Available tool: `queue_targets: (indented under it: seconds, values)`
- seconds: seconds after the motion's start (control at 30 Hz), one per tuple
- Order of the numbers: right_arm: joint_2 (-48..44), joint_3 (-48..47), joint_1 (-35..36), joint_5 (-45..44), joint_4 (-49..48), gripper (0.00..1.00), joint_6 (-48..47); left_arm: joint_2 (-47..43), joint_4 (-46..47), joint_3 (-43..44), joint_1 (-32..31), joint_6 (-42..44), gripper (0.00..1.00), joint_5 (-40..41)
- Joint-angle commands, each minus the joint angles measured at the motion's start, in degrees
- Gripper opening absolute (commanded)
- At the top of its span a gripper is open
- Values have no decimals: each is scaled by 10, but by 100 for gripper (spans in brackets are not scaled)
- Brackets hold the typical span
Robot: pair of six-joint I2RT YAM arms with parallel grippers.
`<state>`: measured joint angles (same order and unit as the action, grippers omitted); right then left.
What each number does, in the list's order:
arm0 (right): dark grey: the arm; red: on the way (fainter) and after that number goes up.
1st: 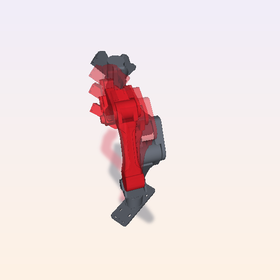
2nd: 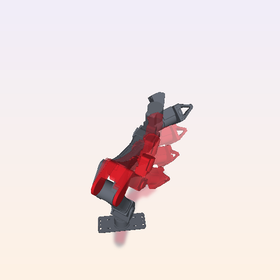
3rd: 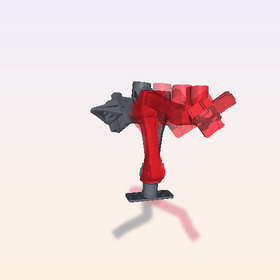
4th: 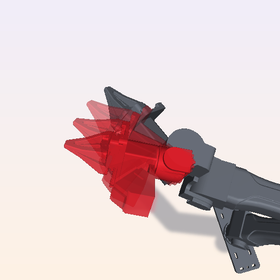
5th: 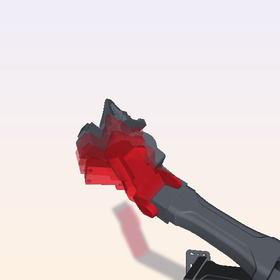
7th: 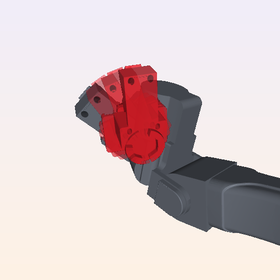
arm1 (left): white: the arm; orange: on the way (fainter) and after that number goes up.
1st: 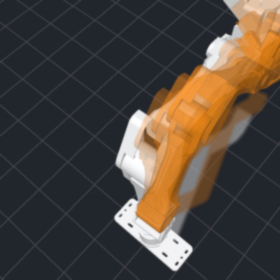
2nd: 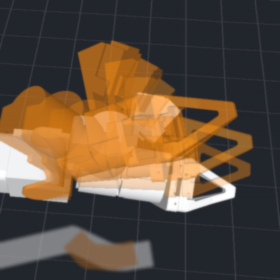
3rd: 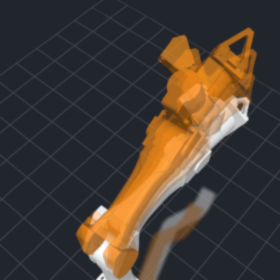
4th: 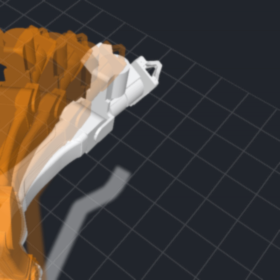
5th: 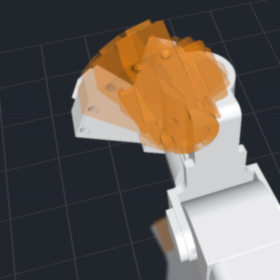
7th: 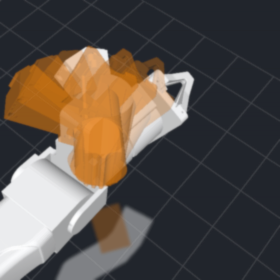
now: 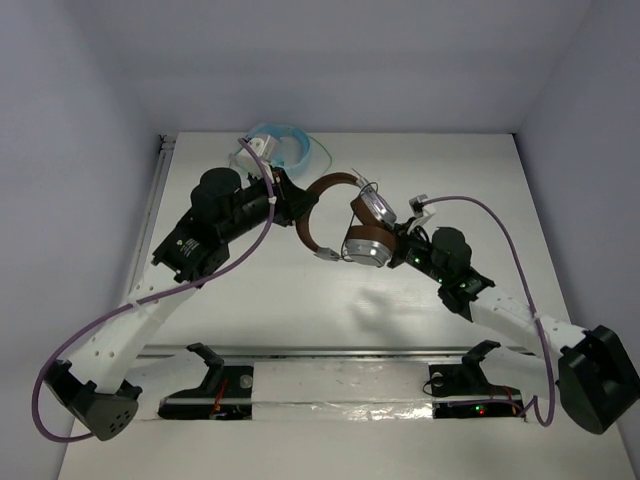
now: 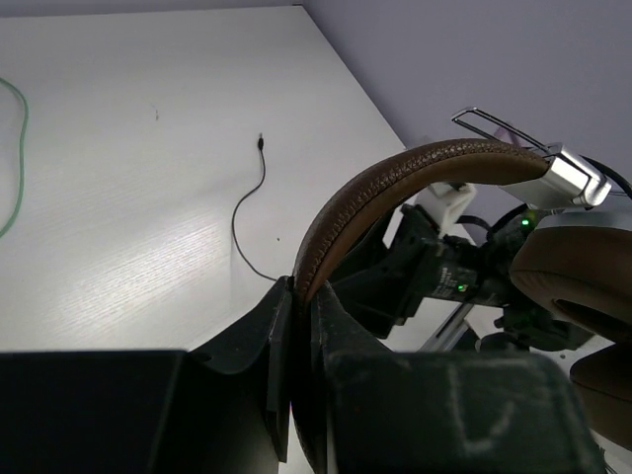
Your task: Wrap the headphones
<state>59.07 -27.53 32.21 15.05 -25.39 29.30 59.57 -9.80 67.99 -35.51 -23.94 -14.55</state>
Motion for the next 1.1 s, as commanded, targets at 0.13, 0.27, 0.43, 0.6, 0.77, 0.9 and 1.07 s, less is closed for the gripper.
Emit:
queue_targets:
  seconds: [0.13,0.27,0.43,0.6,0.77,0.9,1.07]
  values:
    - [64,6,-1,-15,-133,51,13,0,60,55,8,-50,0,-31]
    - [74,14,-1,-12,-141,42,15,6,60,69,13,-54,0,-7]
    - [88,27,-1,1,-192,44,41,12,133,56,24,-101,0,-33]
    - [119,13,-1,42,-244,28,69,23,198,20,24,-158,0,-37]
    - [77,20,12,40,-203,1,74,-3,224,-14,24,-163,0,71]
    - [19,19,42,23,-115,0,69,-19,225,-41,24,-146,0,232]
    - [-41,-1,89,-10,34,0,51,-14,251,-76,24,-140,0,318]
